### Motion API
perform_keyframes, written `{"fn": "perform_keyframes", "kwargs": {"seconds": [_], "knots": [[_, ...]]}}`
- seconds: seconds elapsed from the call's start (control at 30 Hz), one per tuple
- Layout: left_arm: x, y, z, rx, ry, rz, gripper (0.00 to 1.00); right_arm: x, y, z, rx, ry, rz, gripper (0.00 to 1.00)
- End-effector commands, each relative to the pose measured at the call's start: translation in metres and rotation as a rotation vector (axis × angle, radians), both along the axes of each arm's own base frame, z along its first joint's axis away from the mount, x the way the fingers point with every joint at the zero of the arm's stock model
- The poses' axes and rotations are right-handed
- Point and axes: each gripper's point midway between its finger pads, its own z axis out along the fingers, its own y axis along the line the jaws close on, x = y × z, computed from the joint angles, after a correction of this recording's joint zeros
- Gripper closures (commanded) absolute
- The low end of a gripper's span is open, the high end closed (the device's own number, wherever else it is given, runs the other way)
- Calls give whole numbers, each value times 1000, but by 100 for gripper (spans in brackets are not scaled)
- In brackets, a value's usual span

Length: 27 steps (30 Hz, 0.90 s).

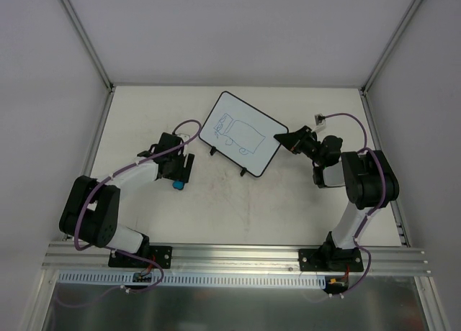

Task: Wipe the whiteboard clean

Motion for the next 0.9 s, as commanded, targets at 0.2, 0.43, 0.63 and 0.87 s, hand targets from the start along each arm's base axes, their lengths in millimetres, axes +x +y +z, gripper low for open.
{"fn": "perform_keyframes", "kwargs": {"seconds": [0.2, 0.43, 0.63, 0.87], "knots": [[4, -10, 6, 0, 11, -56, 44, 8, -1, 10, -6, -77, -9, 85], [3, -16, 4, 16, 27, -80, 50, 8, -1, 9, -6, -75, -9, 86], [0, -9, 0, 54, 63, -51, 50, 8, -1, 10, -5, -76, -9, 85], [-1, -6, 3, 63, 57, -37, 58, 8, -1, 10, -5, -76, -12, 85]]}}
